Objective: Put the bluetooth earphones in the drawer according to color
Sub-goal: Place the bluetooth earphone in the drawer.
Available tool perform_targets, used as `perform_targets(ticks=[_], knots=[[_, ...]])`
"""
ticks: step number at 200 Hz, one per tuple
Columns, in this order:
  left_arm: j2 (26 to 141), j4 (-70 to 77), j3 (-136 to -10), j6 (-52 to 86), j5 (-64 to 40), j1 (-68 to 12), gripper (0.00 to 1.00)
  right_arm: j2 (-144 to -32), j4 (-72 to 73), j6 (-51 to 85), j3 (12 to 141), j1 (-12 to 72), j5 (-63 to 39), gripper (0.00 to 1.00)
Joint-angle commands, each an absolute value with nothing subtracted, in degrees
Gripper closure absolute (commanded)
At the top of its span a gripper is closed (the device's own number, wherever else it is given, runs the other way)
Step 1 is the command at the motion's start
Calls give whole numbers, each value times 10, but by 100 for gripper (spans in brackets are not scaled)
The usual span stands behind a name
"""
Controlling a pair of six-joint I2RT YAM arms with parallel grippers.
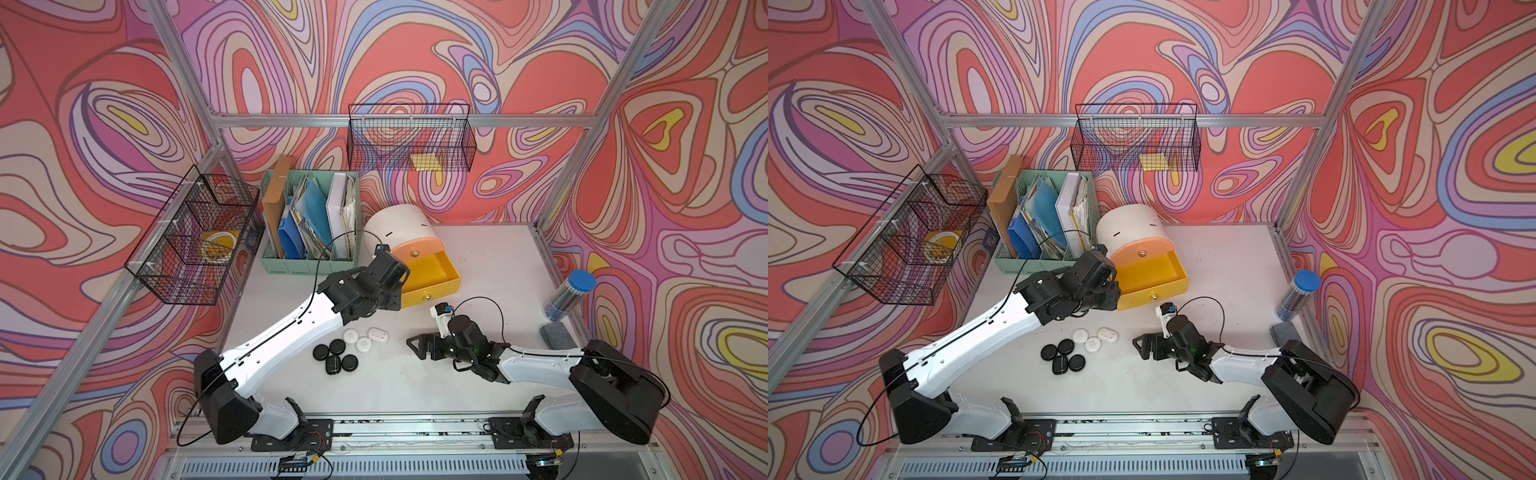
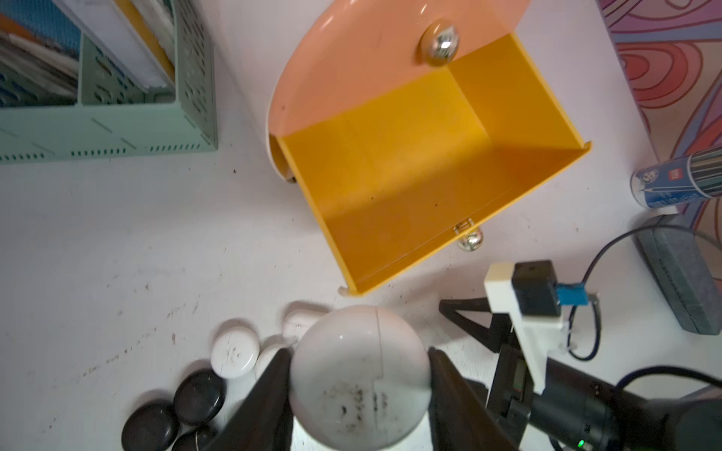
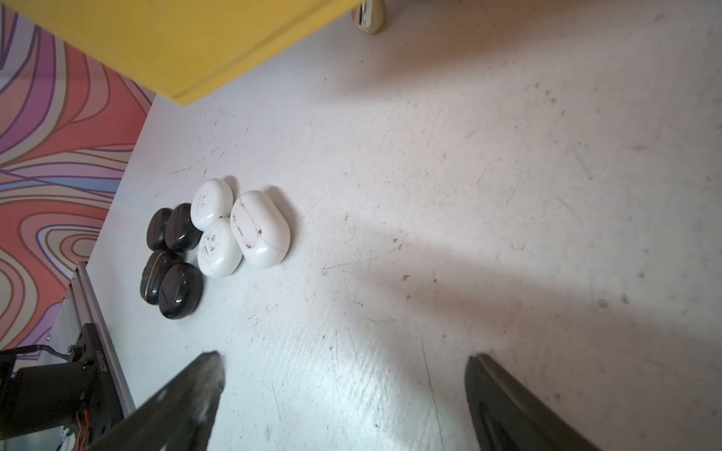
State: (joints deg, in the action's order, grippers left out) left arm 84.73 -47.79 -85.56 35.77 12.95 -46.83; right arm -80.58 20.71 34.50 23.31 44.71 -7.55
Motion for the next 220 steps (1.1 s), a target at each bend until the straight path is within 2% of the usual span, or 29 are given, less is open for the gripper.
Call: perform_targets(ticks=[1,30,46,77,105,138,161,177,220], knots=[[904,-478,-916,307,118,-454,61,-818,231,320,223,471,-28,2],[970,-487,-988,294,99,-441,61,-833,252,301,222,494,-6,2],[995,-487,-1009,290,95,-438,58,-845,266,288,220,504,-2,2],[1025,-500,-1037,290,79,-429,30,-876,288,266,226,526,15,2],[1006,-497,-1025,292,66,-430,16,-900,306,245,231,549,45,2],[935,-471,-965,293,66,-430,10,-927,321,232,241,560,66,2],[866,-438,-886,294,87,-430,2,-949,334,219,250,563,70,2],[818,-414,-824,299,102,-429,1,-969,345,201,259,567,68,2],[701,-376,-682,324,138,-427,1,-1043,355,159,302,574,53,17]])
